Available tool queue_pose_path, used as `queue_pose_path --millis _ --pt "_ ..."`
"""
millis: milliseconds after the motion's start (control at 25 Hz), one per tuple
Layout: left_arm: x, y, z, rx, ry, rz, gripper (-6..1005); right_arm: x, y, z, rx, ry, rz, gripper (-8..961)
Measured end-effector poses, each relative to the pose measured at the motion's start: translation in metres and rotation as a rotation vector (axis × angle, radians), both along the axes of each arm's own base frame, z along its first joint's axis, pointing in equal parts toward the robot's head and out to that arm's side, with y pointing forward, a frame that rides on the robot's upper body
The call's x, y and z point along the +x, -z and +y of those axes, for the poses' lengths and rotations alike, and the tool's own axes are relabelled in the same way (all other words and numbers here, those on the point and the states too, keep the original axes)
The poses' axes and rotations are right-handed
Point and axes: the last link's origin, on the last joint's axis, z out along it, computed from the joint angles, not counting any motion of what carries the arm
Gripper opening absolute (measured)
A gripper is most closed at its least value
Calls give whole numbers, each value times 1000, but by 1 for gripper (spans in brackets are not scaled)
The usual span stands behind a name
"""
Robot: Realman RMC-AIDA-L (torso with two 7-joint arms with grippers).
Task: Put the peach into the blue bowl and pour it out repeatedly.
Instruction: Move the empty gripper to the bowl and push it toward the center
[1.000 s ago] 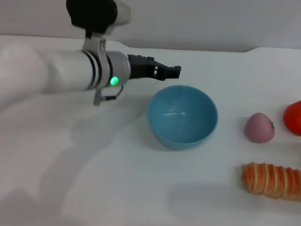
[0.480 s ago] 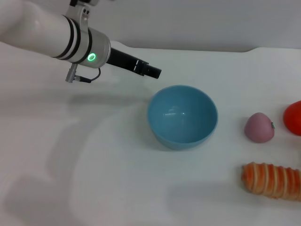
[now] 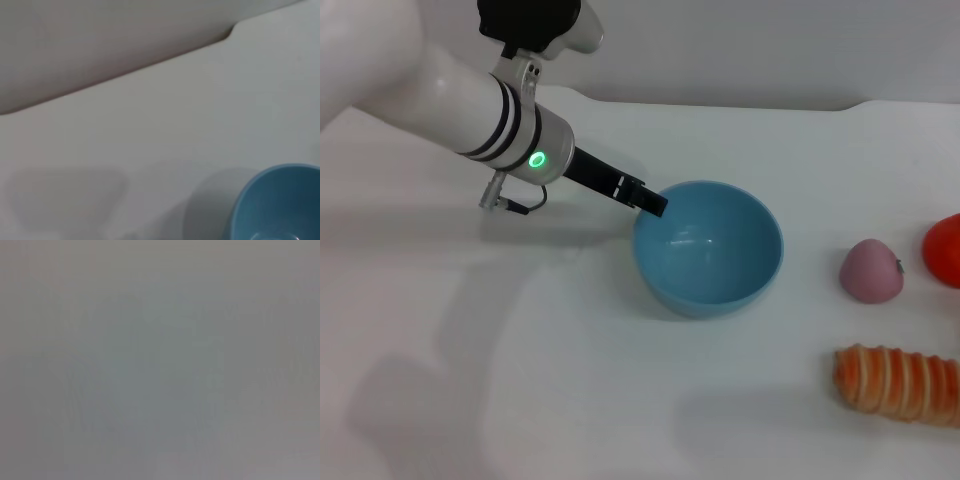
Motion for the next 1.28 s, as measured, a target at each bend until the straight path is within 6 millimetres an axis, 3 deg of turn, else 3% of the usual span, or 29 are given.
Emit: queue_pose_path --millis 760,1000,1280 --pt "-16 28 -12 -19 -89 -70 816 2 4 0 -22 20 0 815" --pt "-16 37 -18 -59 -62 -32 705 2 4 0 -20 21 2 814" --pt "-14 38 -17 -51 -51 -29 464 2 4 1 -22 20 2 814"
